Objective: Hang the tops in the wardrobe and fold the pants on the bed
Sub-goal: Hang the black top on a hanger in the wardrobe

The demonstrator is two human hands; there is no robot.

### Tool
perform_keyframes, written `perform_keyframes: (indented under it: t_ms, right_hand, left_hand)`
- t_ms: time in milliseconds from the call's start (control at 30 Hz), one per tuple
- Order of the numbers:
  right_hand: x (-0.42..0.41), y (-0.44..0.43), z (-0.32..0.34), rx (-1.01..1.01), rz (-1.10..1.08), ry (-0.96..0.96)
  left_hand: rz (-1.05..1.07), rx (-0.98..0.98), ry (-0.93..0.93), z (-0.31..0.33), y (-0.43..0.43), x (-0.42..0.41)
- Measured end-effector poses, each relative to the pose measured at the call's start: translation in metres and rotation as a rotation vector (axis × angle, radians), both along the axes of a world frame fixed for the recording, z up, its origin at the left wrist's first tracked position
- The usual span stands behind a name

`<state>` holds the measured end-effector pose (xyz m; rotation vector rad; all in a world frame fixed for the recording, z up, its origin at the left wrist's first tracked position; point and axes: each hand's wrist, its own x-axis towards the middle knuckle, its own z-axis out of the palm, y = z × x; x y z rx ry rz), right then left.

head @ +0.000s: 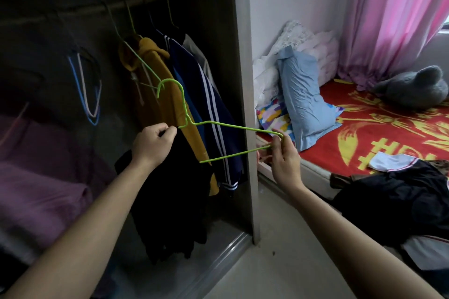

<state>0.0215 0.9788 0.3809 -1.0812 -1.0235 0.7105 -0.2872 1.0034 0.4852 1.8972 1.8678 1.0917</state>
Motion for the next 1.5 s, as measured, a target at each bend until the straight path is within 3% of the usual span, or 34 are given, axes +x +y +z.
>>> perform_keyframes:
  t_ms: [167, 267, 333, 400, 467, 533, 633, 800, 867, 967, 1100, 1233, 1300, 1400, 1500]
  right_hand:
    - [-0.019, 0.002, -0.008, -0.048, 0.156, -0.094]
    - [-0.027, 0.003, -0.007, -0.110, 0.239, 0.036]
    - [-0.033, -0.001, -0.008, -0.195, 0.342, 0.214]
    - [-0.041, -0.011, -0.009, -0.307, 0.438, 0.226]
    - [-0.045, -0.021, -0.011, -0.313, 0.472, -0.123]
    - [-0.048, -0.027, -0.009, -0.151, 0.473, -0.461]
    - [-0.054, -0.030, 0.001, 0.112, 0.479, -0.634]
    - [-0.051, -0.032, 0.003, 0.534, 0.258, -1.032]
    - [-0.056, -0.037, 0.004, 0.624, 0.326, -1.104]
    - [-0.071, -0.043, 0.010, 0.596, 0.457, -1.191]
    - [-0.062, -0.029, 0.017, 0.323, 0.500, -1.238]
    - [-0.039, -0.013, 0.030, 0.125, 0.588, -1.103]
    - [-0.034, -0.009, 0.038, 0.160, 0.627, -1.238]
    - [-0.037, -0.019, 0.046, 0.419, 0.604, -1.534]
    - [-0.043, -0.033, 0.047, 0.517, 0.665, -1.439]
  left_hand:
    - [-0.021, 0.026, 0.209, 0.007, -0.011, 0.015]
    - [0.105, 0.079, 0.318, 0.009, -0.019, 0.030]
    - [0.133, 0.087, 0.284, 0.011, -0.019, 0.036]
    - [0.149, 0.072, 0.254, 0.013, -0.017, 0.040]
    - [0.155, 0.092, 0.250, 0.013, -0.014, 0.044]
    - [0.150, 0.137, 0.234, 0.013, -0.012, 0.049]
    - [0.149, 0.167, 0.235, 0.016, -0.011, 0.056]
    - [0.173, 0.216, 0.201, 0.020, -0.011, 0.061]
    - [0.187, 0.223, 0.202, 0.021, -0.010, 0.061]
    - [0.184, 0.231, 0.213, 0.019, -0.007, 0.060]
    - [0.184, 0.274, 0.230, 0.017, -0.005, 0.055]
    - [0.210, 0.268, 0.221, 0.015, -0.001, 0.041]
    - [0.220, 0.271, 0.217, 0.014, 0.002, 0.035]
    - [0.222, 0.283, 0.224, 0.010, 0.006, 0.029]
    - [0.217, 0.287, 0.228, 0.006, 0.010, 0.022]
